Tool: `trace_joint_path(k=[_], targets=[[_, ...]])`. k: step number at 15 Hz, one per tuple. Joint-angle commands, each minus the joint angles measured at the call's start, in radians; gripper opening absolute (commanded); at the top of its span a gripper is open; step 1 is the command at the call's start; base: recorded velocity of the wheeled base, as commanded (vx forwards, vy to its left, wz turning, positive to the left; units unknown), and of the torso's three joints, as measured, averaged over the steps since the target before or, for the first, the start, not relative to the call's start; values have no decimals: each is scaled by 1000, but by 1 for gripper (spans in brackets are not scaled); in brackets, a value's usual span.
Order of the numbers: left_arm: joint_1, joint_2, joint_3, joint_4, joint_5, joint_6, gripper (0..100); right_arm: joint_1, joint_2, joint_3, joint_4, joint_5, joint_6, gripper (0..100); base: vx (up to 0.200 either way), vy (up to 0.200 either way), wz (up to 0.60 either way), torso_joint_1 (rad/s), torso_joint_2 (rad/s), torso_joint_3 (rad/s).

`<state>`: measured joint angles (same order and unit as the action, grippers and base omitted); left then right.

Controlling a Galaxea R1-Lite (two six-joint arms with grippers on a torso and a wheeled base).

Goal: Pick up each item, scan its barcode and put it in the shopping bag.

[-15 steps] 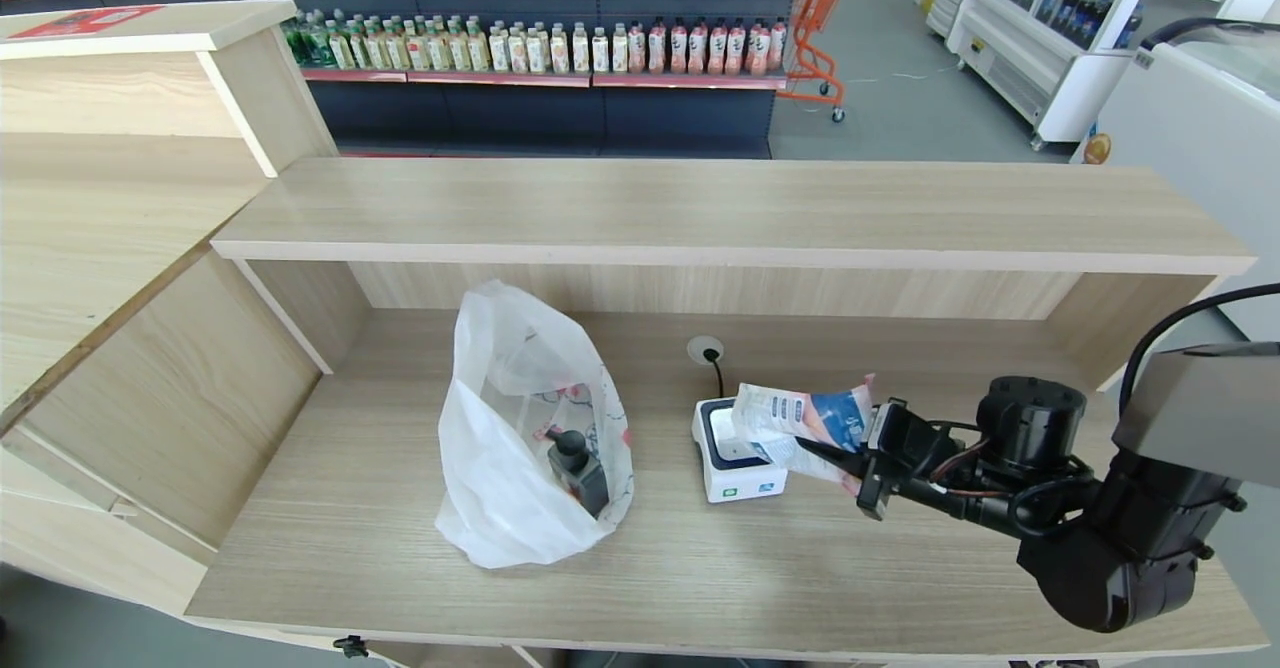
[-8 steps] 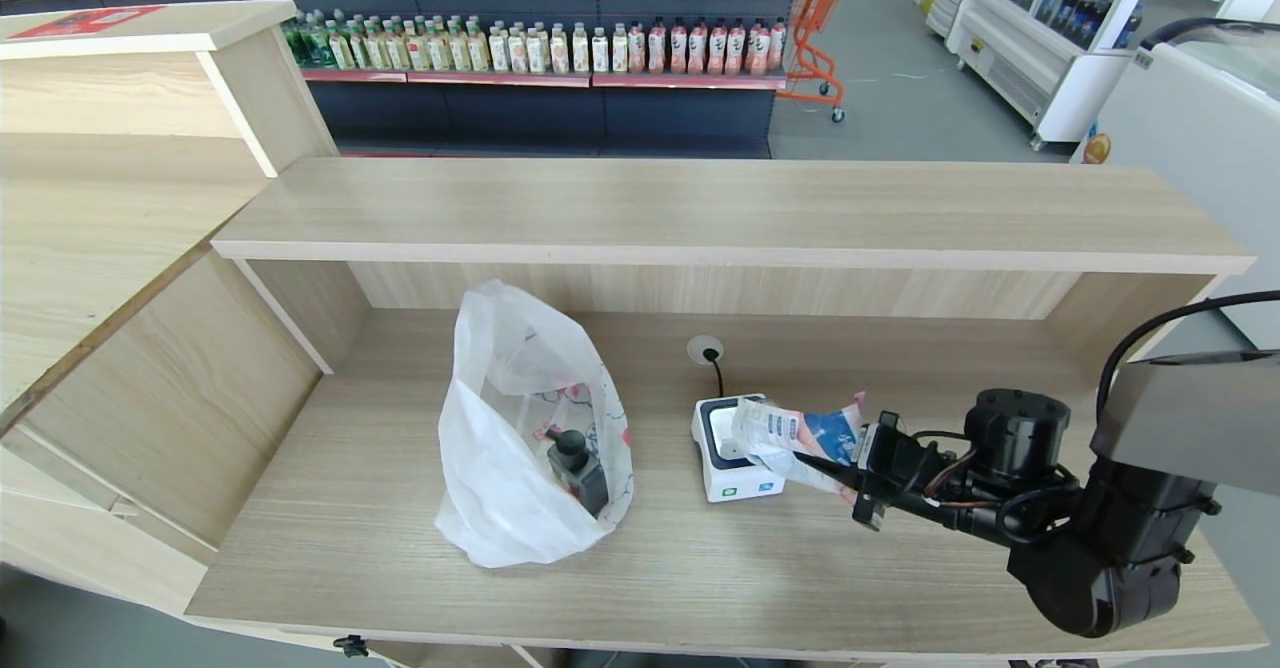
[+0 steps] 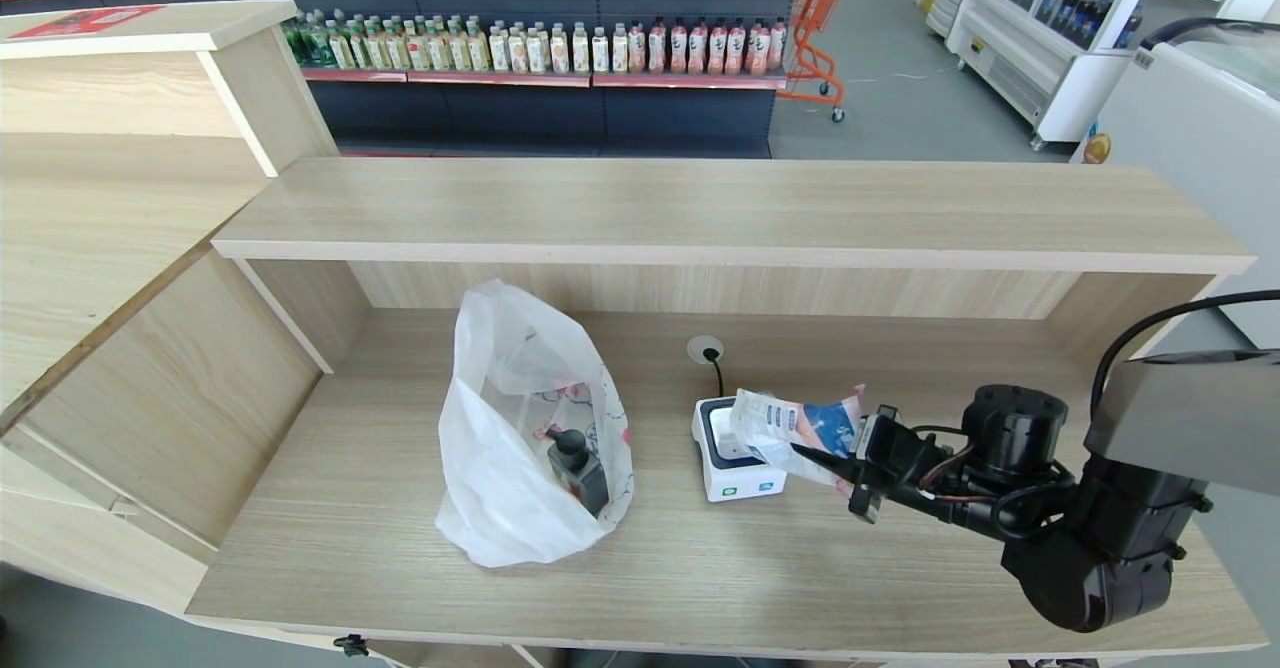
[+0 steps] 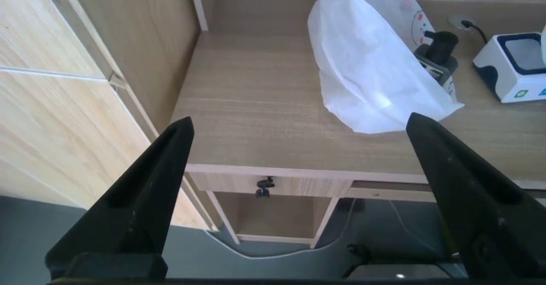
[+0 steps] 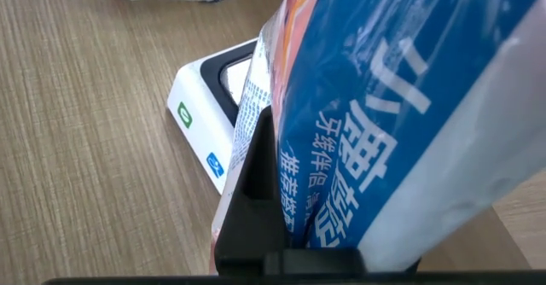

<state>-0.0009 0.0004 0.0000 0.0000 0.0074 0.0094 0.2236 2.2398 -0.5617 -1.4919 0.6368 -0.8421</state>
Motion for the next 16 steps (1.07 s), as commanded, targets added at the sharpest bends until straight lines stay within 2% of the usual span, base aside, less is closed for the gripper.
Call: trace_joint_path(k=[1, 5, 9, 10, 11, 12, 14, 15, 16], targets=[[1, 0, 0, 0, 0, -2, 100, 2, -11, -7, -1, 1, 8, 0, 0, 0, 0, 0, 0, 0], [-1, 0, 0, 0, 0, 0, 100, 43, 26, -24, -62, 1, 34, 0, 0, 0, 0, 0, 0, 0], [1, 0, 0, 0, 0, 0, 100, 42, 27, -23, -62, -2, 34, 0, 0, 0, 0, 0, 0, 0], [-1, 0, 0, 0, 0, -2, 100, 40, -26, -20, -59, -2, 61, 0, 0, 0, 0, 0, 0, 0], [-1, 0, 0, 0, 0, 0, 100, 42, -112, -6, -51, -9, 146, 0, 0, 0, 0, 0, 0, 0], [1, 0, 0, 0, 0, 0, 100, 49, -227, 11, -13, -88, 253, 0, 0, 0, 0, 0, 0, 0], [1, 0, 0, 0, 0, 0, 100, 108, -422, 9, 183, -328, 454, 0, 0, 0, 0, 0, 0, 0], [-1, 0, 0, 0, 0, 0, 100, 164, -511, -30, 351, -497, 637, 0, 0, 0, 0, 0, 0, 0], [1, 0, 0, 0, 0, 0, 100, 218, -545, -89, 495, -591, 768, 0, 0, 0, 0, 0, 0, 0]])
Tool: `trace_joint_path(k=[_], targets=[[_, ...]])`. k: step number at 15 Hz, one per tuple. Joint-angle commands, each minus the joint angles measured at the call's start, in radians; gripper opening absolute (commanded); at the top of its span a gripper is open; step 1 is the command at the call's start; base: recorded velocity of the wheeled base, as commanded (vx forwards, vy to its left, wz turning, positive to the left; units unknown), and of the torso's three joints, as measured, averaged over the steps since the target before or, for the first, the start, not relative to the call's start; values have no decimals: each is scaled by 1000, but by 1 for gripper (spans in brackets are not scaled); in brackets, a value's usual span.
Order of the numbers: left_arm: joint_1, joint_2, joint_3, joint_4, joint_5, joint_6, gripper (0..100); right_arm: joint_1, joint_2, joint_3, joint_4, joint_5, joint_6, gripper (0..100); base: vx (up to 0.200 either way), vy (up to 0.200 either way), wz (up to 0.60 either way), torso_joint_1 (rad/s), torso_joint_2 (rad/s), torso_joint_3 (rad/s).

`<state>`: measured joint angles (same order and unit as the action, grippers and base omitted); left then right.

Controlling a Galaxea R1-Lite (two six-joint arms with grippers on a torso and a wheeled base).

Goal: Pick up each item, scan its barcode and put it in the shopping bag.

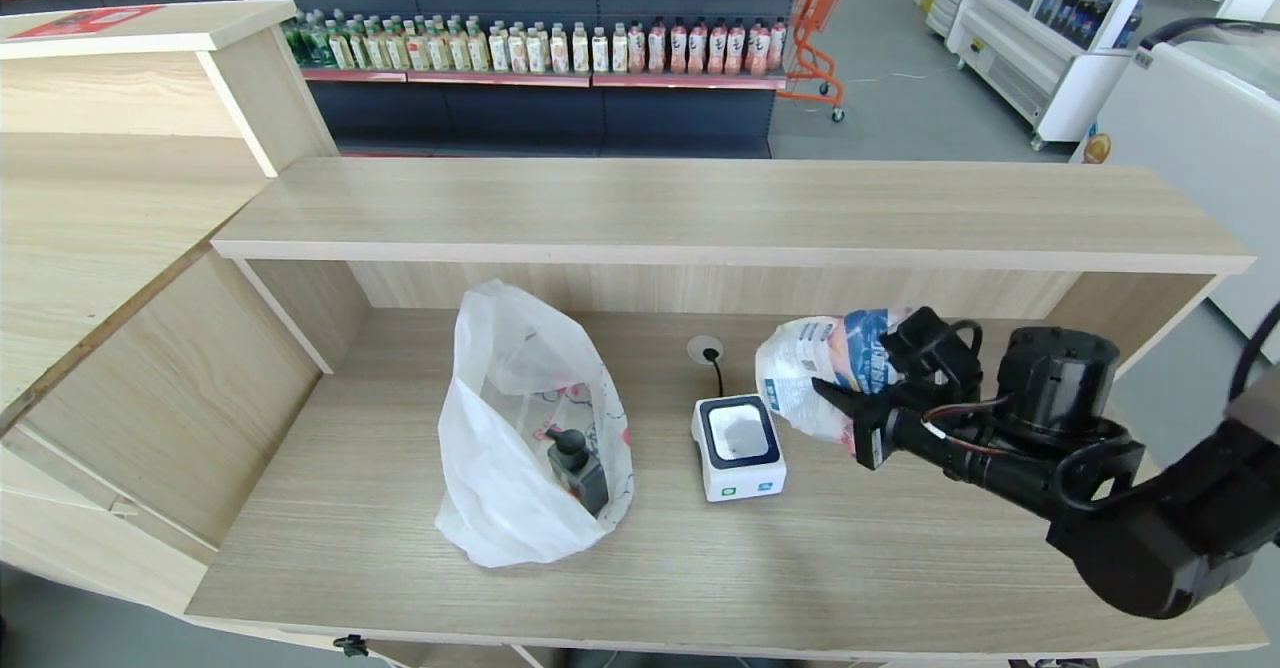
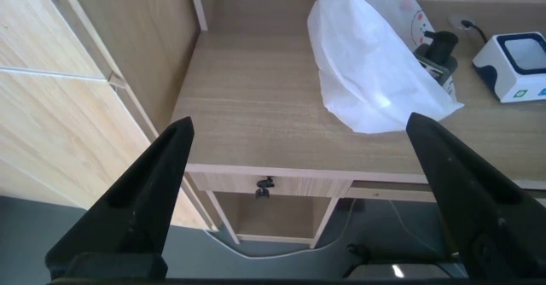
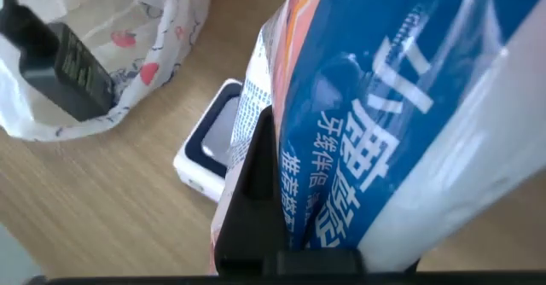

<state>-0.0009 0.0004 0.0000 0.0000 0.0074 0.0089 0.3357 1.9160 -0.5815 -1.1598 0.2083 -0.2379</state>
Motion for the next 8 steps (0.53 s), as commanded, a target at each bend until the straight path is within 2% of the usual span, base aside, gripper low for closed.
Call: trace_joint_path(k=[1, 4, 8], targets=[[1, 0, 0, 0, 0, -1, 100, 143, -239, -129, 284, -214, 284, 0, 0, 0, 0, 0, 0, 0], [-1, 0, 0, 0, 0, 0, 100, 215, -259, -227, 454, -259, 505, 0, 0, 0, 0, 0, 0, 0], [1, 0, 0, 0, 0, -1, 100, 210, -284, -215, 460, -257, 525, 0, 0, 0, 0, 0, 0, 0]])
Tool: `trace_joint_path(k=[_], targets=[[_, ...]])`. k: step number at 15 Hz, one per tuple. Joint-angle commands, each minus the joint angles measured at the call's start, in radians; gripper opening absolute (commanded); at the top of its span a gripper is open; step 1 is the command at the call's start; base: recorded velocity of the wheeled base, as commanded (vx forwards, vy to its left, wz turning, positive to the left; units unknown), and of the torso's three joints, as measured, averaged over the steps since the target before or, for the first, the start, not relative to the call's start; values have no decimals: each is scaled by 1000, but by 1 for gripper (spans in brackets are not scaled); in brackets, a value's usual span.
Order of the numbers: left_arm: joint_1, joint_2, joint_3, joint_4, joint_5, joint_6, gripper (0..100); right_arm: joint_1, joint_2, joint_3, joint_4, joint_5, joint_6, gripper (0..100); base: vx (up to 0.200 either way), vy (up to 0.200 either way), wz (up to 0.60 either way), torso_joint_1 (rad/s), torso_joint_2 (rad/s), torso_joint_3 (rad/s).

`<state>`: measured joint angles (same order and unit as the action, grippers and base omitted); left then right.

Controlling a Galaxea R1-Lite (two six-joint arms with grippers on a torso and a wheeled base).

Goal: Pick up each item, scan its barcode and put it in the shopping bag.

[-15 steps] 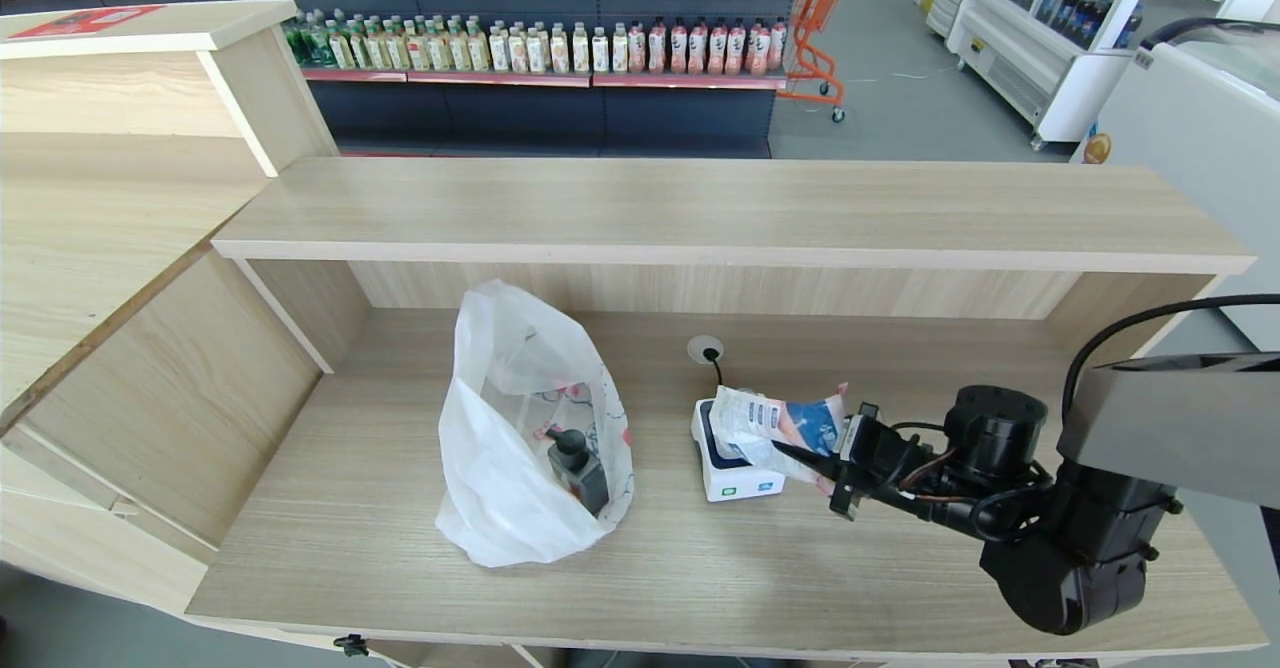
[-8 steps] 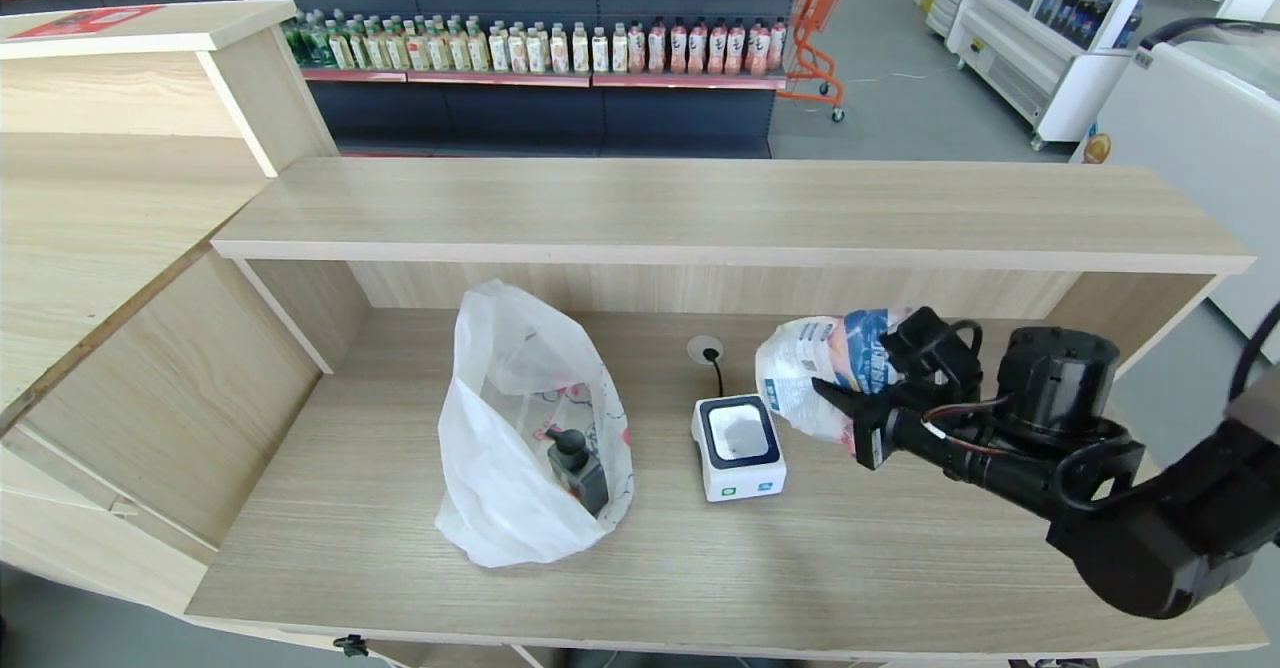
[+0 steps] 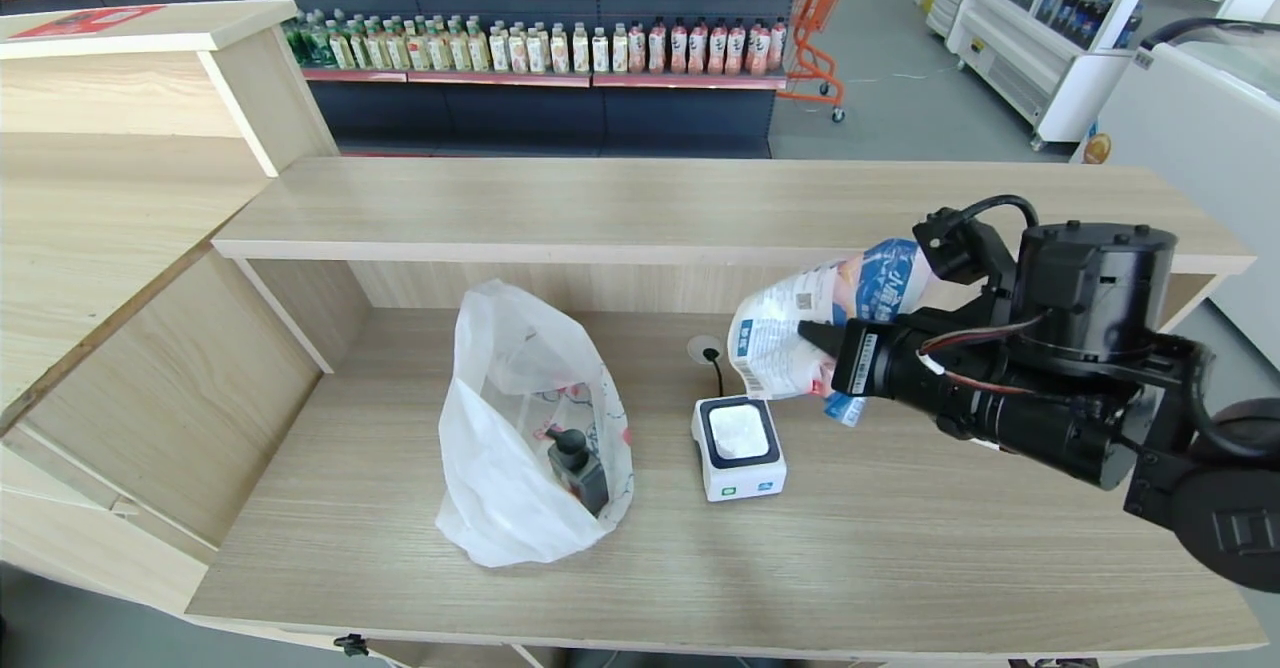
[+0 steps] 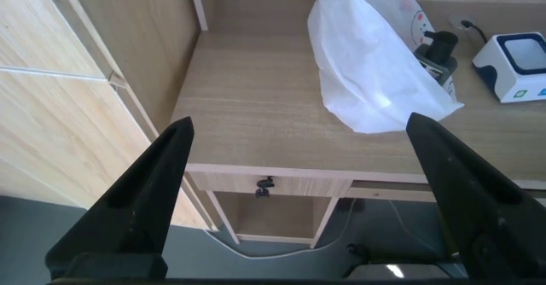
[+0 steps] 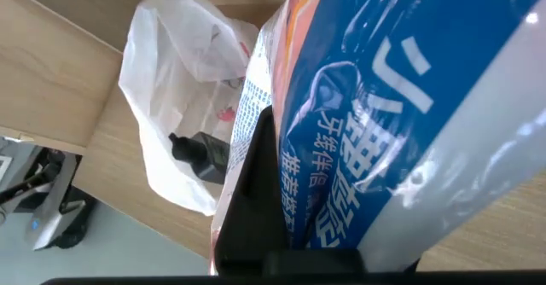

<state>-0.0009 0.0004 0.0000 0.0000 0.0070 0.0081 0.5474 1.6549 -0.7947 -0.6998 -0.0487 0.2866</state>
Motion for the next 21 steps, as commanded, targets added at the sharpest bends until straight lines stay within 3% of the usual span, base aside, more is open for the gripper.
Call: trace_joint_path(k=[1, 8, 15, 19, 21], targets=[[-1, 0, 0, 0, 1, 0, 100, -9, -32, 6, 2, 0, 11, 0, 0, 0, 0, 0, 0, 0], [-1, 0, 0, 0, 2, -7, 100, -11, -1, -43, 85, 6, 92, 0, 0, 171, 0, 4, 2, 2], [-1, 0, 0, 0, 2, -5, 100, -7, 169, -78, 89, 41, 40, 0, 0, 0, 0, 0, 0, 0], [1, 0, 0, 0, 2, -5, 100, 16, 261, -127, 85, 155, 14, 0, 0, 0, 0, 0, 0, 0], [1, 0, 0, 0, 2, -5, 100, -17, 342, -143, -29, 221, -29, 0, 0, 0, 0, 0, 0, 0]])
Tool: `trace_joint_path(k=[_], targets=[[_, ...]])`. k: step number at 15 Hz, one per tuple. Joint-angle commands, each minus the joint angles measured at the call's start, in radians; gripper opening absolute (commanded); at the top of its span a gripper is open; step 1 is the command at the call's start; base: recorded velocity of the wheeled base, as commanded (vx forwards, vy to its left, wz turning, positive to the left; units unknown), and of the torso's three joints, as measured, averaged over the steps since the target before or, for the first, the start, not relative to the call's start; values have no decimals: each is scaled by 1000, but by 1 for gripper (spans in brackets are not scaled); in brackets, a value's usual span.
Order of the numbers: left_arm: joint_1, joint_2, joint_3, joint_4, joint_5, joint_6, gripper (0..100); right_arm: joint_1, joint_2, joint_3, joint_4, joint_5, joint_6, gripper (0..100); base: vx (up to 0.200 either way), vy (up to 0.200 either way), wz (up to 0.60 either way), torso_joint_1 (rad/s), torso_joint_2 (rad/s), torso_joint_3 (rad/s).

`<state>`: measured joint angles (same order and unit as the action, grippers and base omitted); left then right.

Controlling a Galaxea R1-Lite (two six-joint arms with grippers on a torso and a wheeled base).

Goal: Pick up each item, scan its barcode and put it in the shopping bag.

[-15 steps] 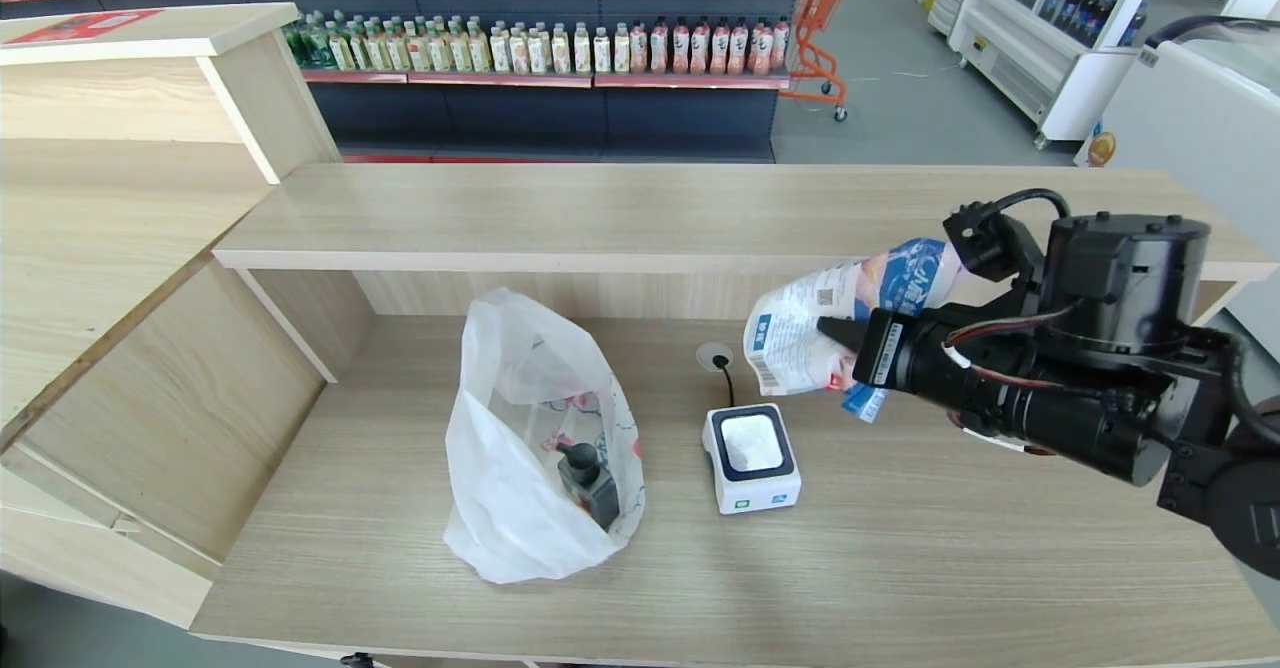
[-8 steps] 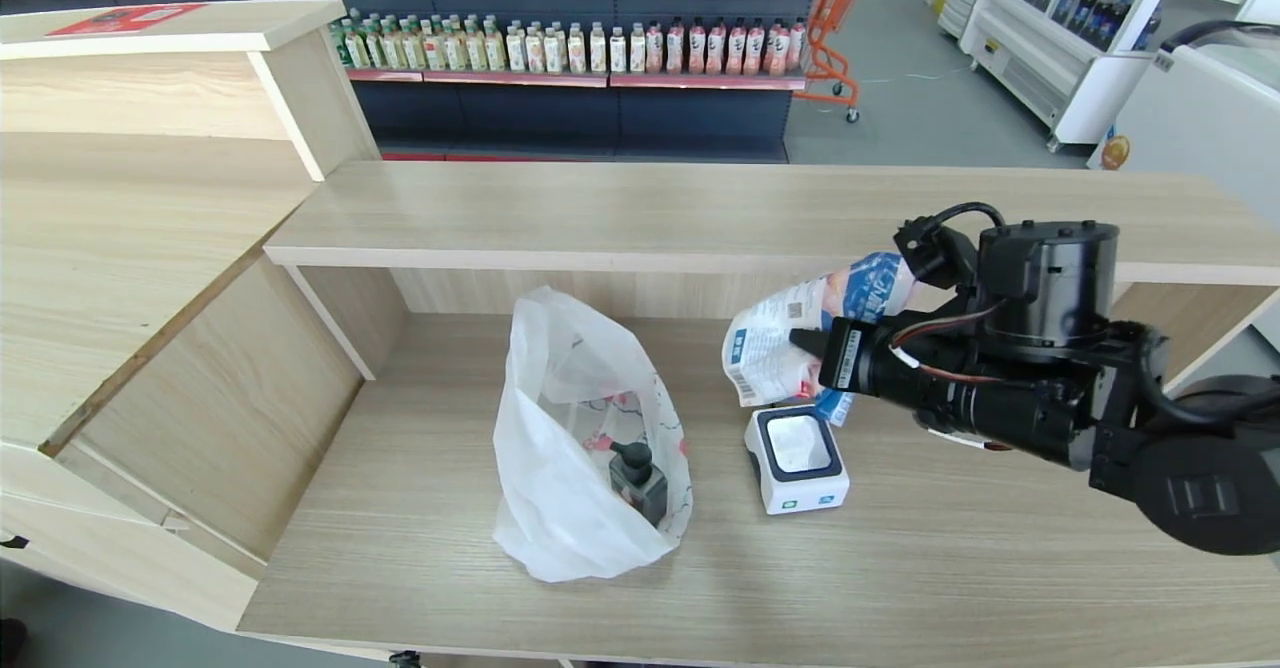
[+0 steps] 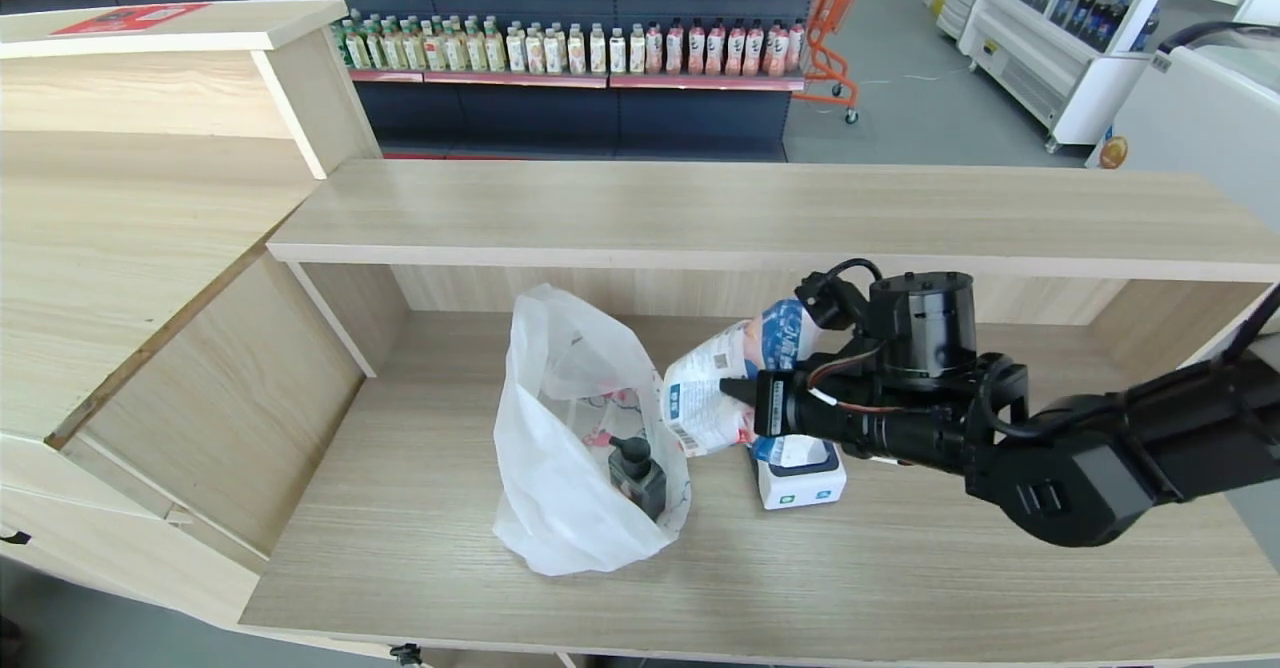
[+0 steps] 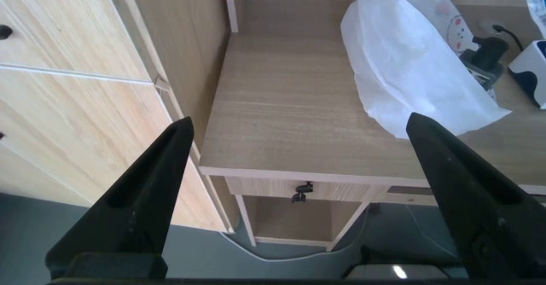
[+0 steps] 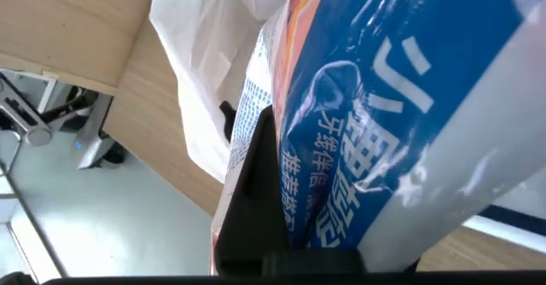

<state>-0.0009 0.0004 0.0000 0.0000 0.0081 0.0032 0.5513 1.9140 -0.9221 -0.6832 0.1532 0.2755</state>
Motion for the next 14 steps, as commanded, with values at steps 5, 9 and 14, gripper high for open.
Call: trace_joint_path(k=[5, 9, 14], targets=[[-1, 0, 0, 0, 0, 0, 100, -50, 215, -124, -56, 92, -90, 0, 0, 0, 0, 0, 0, 0], [-1, 0, 0, 0, 1, 0, 100, -44, 352, -323, -29, 177, -105, 0, 0, 0, 0, 0, 0, 0], [-1, 0, 0, 0, 1, 0, 100, -45, 447, -446, 57, 223, -253, 0, 0, 0, 0, 0, 0, 0]])
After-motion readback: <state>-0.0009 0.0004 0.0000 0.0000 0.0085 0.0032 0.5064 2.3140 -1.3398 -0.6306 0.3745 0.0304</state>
